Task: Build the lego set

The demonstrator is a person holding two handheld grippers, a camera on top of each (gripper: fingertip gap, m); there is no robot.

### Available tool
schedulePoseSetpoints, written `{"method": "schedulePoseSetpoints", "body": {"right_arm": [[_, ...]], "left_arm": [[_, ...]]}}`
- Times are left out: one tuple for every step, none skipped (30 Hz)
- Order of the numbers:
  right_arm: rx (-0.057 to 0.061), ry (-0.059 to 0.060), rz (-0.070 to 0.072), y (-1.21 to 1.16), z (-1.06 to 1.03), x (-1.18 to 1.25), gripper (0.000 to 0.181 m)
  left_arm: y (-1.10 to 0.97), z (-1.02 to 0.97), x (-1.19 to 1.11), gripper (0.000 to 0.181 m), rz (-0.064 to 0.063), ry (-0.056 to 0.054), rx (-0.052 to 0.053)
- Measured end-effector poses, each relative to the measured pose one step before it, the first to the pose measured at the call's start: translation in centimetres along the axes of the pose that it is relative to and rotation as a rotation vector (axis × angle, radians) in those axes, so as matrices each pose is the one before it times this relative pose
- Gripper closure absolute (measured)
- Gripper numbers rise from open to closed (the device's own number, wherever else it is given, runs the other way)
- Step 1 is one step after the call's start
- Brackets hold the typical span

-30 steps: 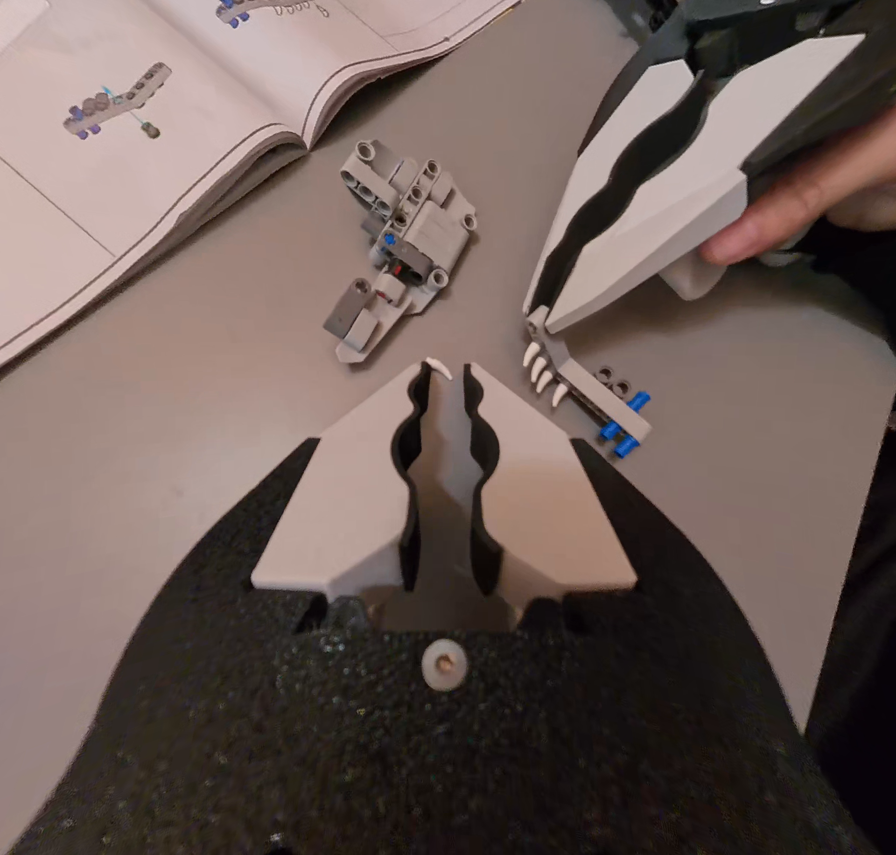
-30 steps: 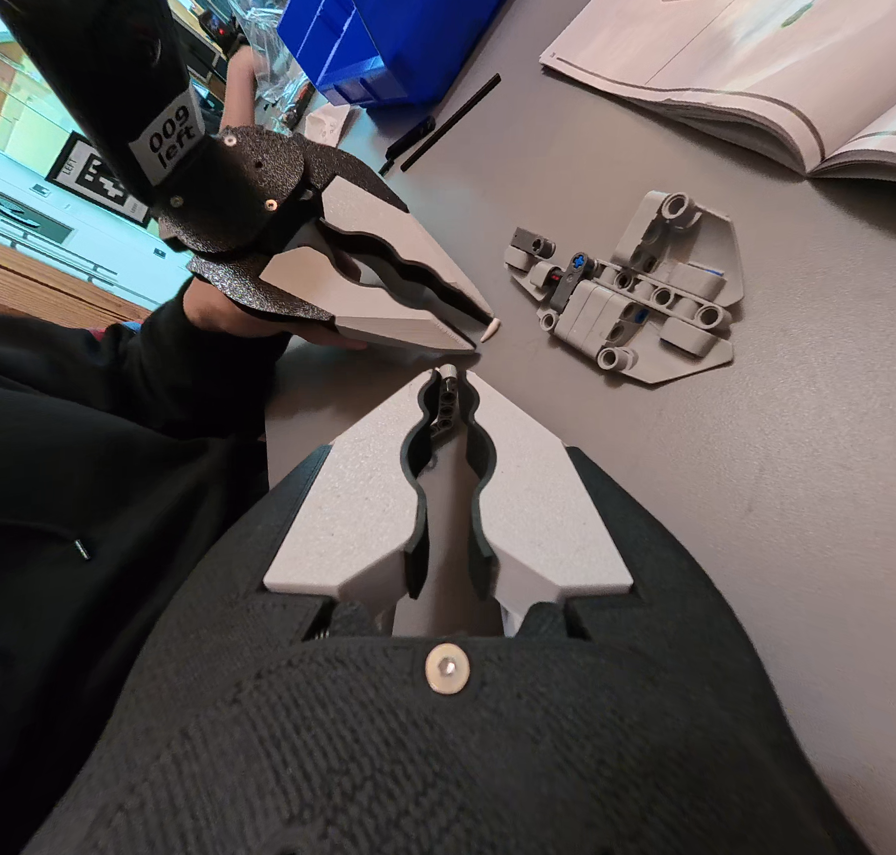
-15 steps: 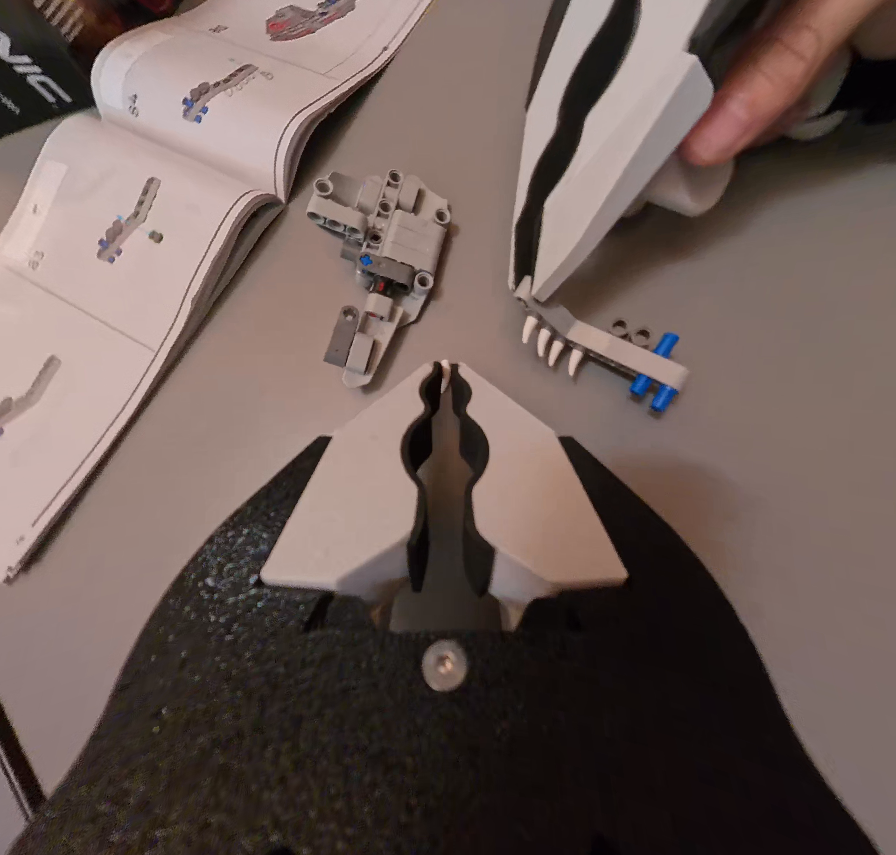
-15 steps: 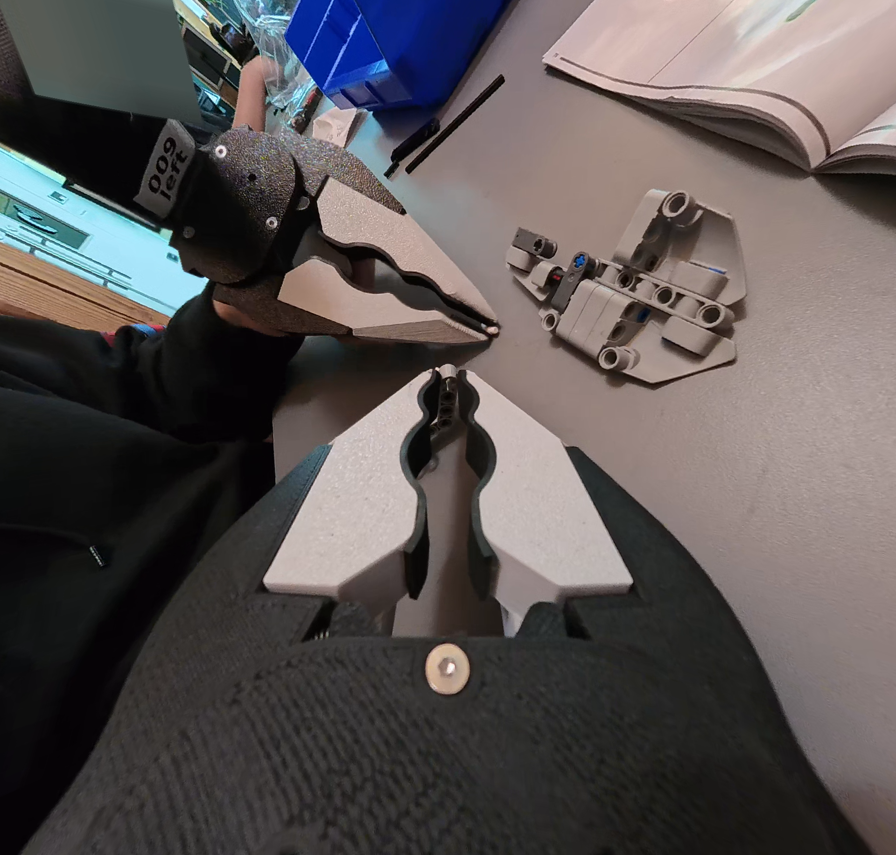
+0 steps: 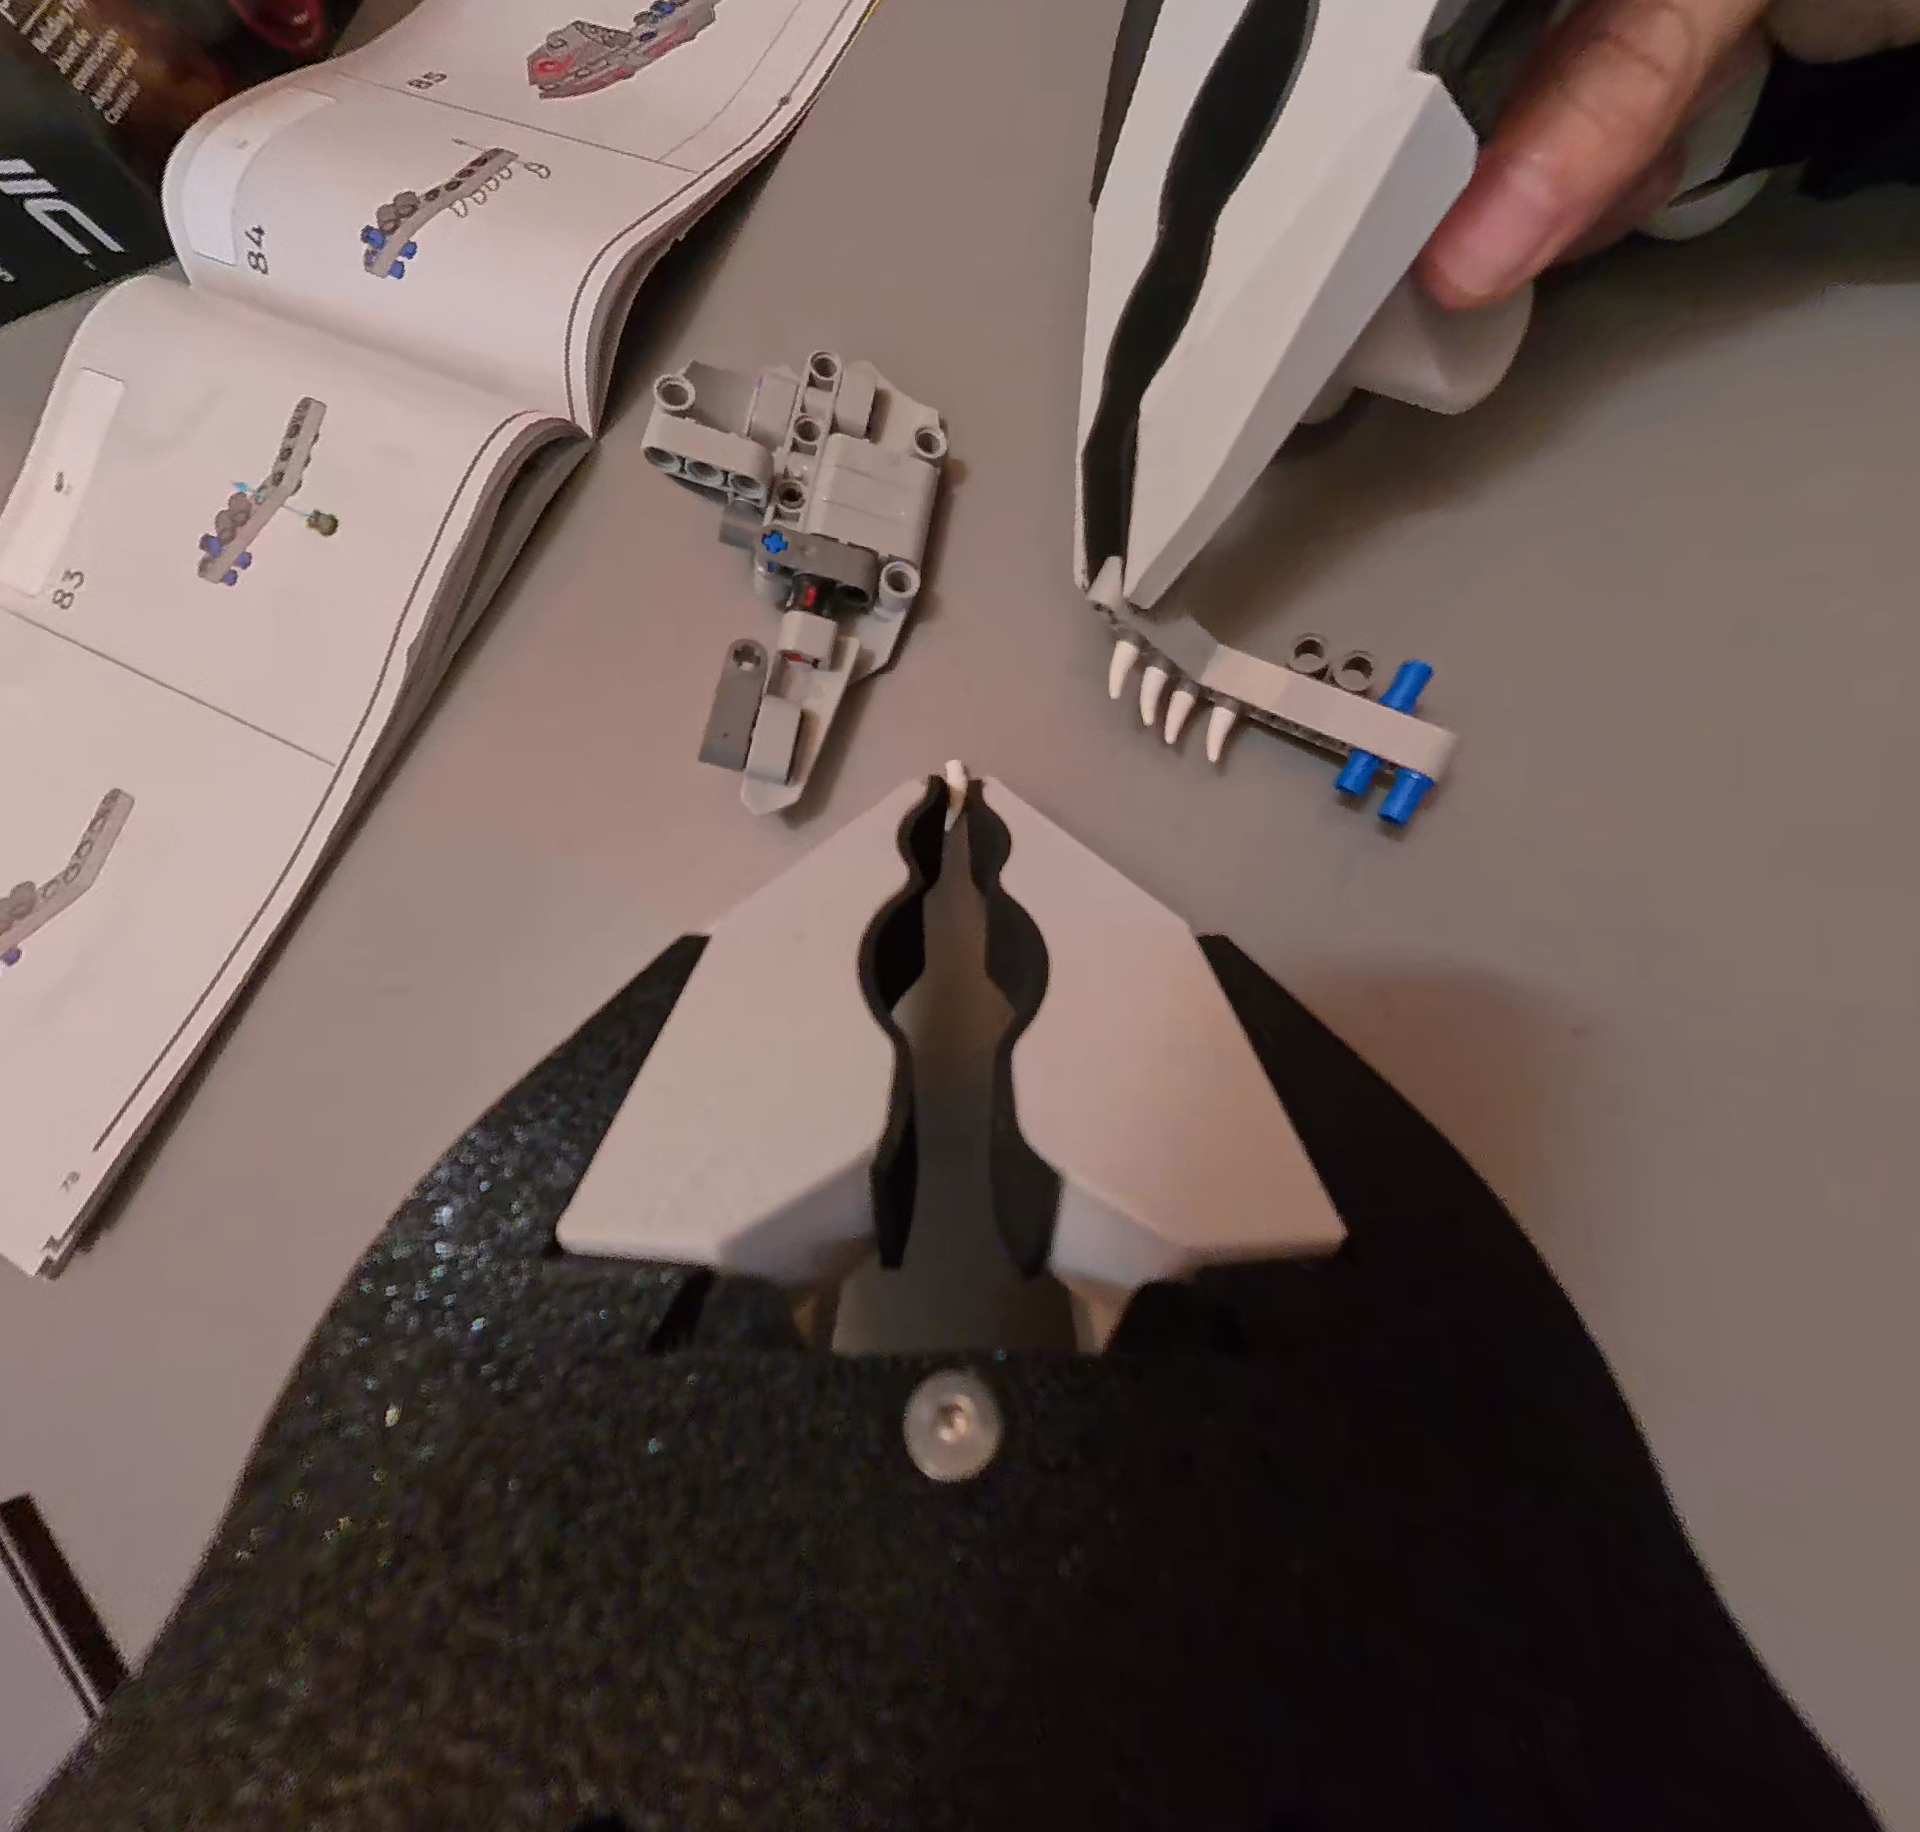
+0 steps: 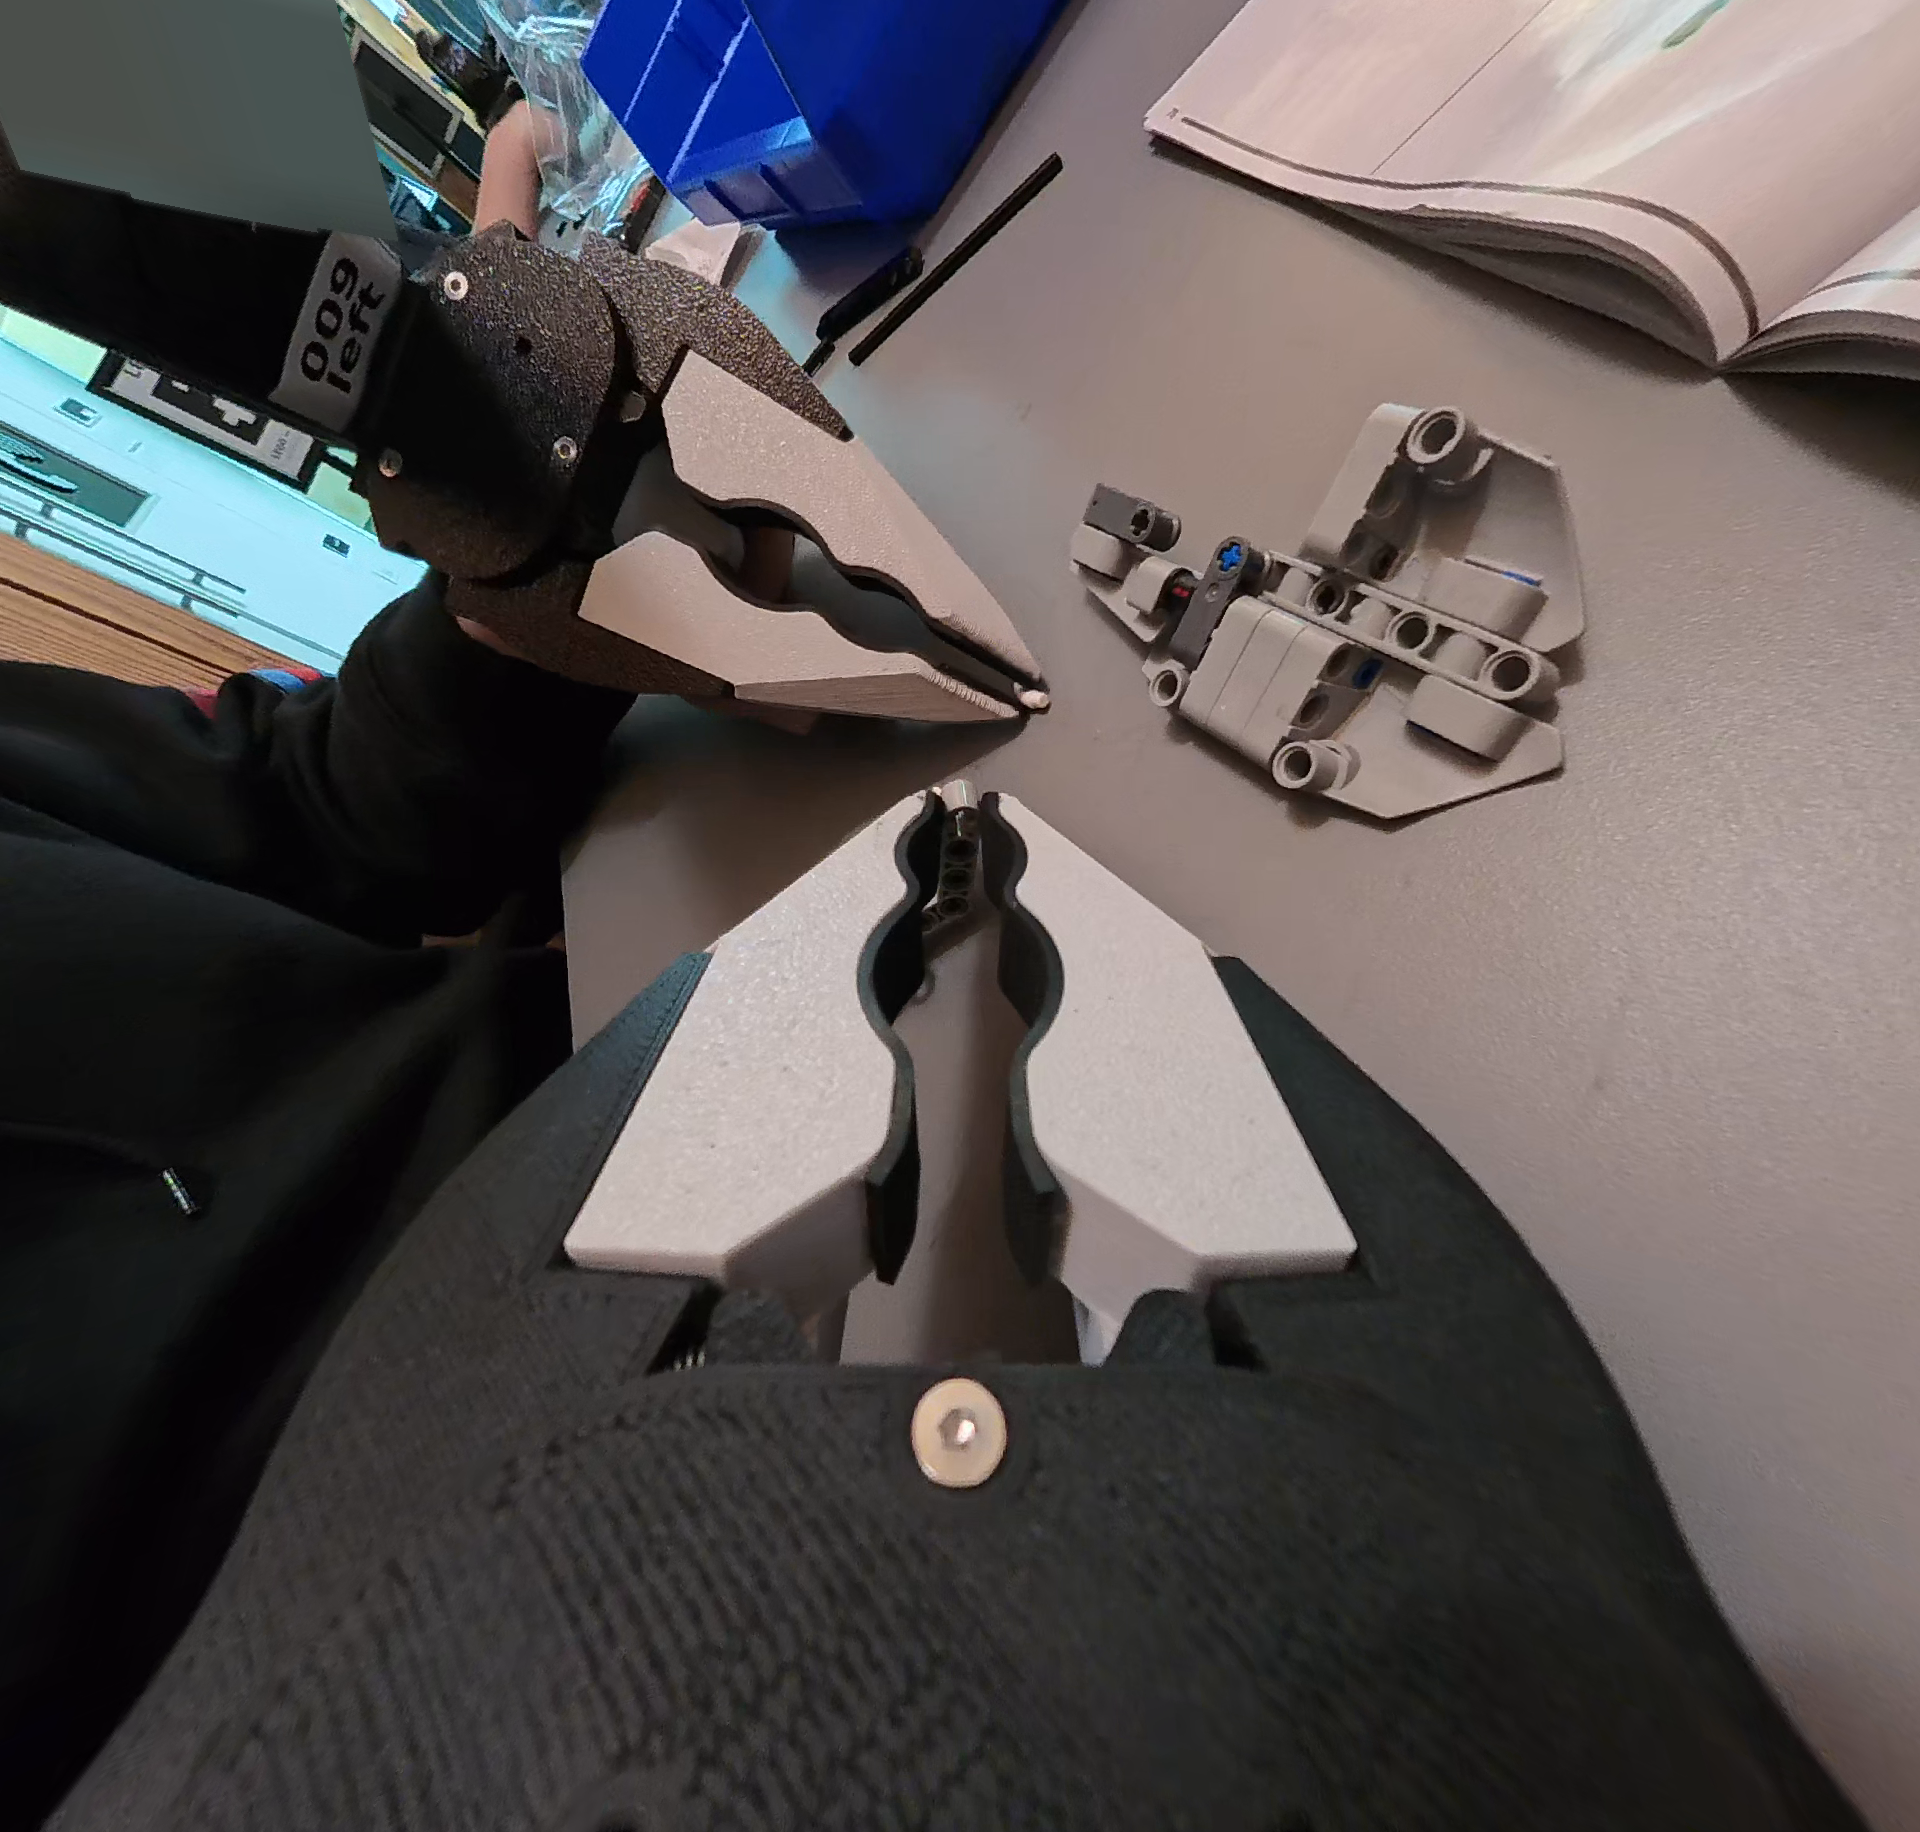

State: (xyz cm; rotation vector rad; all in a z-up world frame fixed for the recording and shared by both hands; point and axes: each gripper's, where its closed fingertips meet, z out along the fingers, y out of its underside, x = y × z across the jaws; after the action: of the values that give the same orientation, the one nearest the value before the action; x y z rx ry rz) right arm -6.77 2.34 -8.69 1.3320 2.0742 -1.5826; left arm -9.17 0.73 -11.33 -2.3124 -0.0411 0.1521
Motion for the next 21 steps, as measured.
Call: {"method": "schedulePoseSetpoints", "body": {"right_arm": [[0.0014,0.0000,0.0022,-0.027,-0.014,0.024,0.176],[0.0012,-0.0008,0.0021,-0.011,-0.014,0.013,0.176],[0.0003,-0.0003,0.0004,-0.004,-0.007,-0.002,0.176],[-0.0010,0.0008,-0.0012,0.007,0.015,-0.002,0.176],[-0.0027,0.0019,-0.0013,0.037,0.024,0.010,0.176],[-0.0047,0.0012,-0.0009,0.062,0.050,0.005,0.176],[-0.0050,0.0013,-0.0008,0.059,0.051,0.012,0.176],[-0.0046,0.0007,-0.0010,0.046,0.050,-0.002,0.176],[-0.0036,0.0005,-0.0008,0.055,0.037,-0.001,0.176],[-0.0019,0.0006,-0.0005,0.018,0.024,-0.003,0.176],[-0.0004,0.0003,0.0002,-0.002,0.001,0.009,0.176],[0.0003,-0.0009,0.0005,0.003,-0.002,-0.005,0.176],[0.0014,-0.0006,0.0013,-0.027,-0.012,0.004,0.176],[0.0018,-0.0015,0.0019,-0.025,-0.022,0.003,0.176],[0.0013,-0.0027,0.0019,-0.019,-0.017,-0.018,0.176],[0.0014,-0.0010,0.0014,-0.020,-0.008,0.005,0.176],[0.0011,-0.0002,0.0006,-0.014,-0.018,0.009,0.176],[0.0004,0.0006,0.0003,-0.005,0.003,0.006,0.176],[-0.0012,-0.0002,0.0001,0.015,0.008,0.004,0.176],[-0.0024,-0.0007,0.0001,0.024,0.019,-0.008,0.176],[-0.0023,0.0012,0.0005,0.030,0.032,0.017,0.176]], "left_arm": [[0.083,-0.107,0.046,0.179,-0.0032,0.0047,0.0009],[0.109,-0.140,0.021,0.177,-0.0030,0.0033,0.0014],[0.105,-0.137,0.061,0.176,-0.0006,0.0058,0.0012],[0.090,-0.142,0.092,0.174,0.0018,0.0057,0.0012],[0.058,-0.104,0.079,0.171,0.0042,0.0028,0.0020],[0.035,-0.080,0.083,0.169,0.0069,0.0020,0.0017],[0.000,-0.037,0.021,0.168,0.0053,-0.0020,0.0012],[-0.002,-0.001,-0.018,0.167,0.0007,-0.0024,0.0001],[-0.010,0.021,-0.036,0.167,-0.0037,0.0005,-0.0001],[0.000,0.033,-0.106,0.166,-0.0106,-0.0002,-0.0011],[-0.002,0.029,-0.135,0.166,-0.0153,-0.0004,-0.0016],[-0.018,0.040,-0.079,0.166,-0.0154,0.0049,-0.0012],[-0.008,0.037,-0.005,0.166,-0.0142,0.0101,-0.0012],[-0.007,0.047,0.005,0.166,-0.0159,0.0106,-0.0015],[-0.035,0.052,0.030,0.167,-0.0144,0.0102,-0.0012],[-0.032,0.040,0.030,0.168,-0.0074,0.0066,-0.0006],[-0.018,0.004,-0.026,0.168,-0.0031,0.0008,0.0000],[-0.004,0.006,0.005,0.168,0.0000,0.0010,-0.0003],[0.005,-0.007,-0.005,0.169,0.0002,-0.0002,0.0001],[-0.037,0.068,-0.026,0.170,-0.0026,-0.0014,0.0002],[0.004,0.010,-0.050,0.171,-0.0022,-0.0004,-0.0001]]}}
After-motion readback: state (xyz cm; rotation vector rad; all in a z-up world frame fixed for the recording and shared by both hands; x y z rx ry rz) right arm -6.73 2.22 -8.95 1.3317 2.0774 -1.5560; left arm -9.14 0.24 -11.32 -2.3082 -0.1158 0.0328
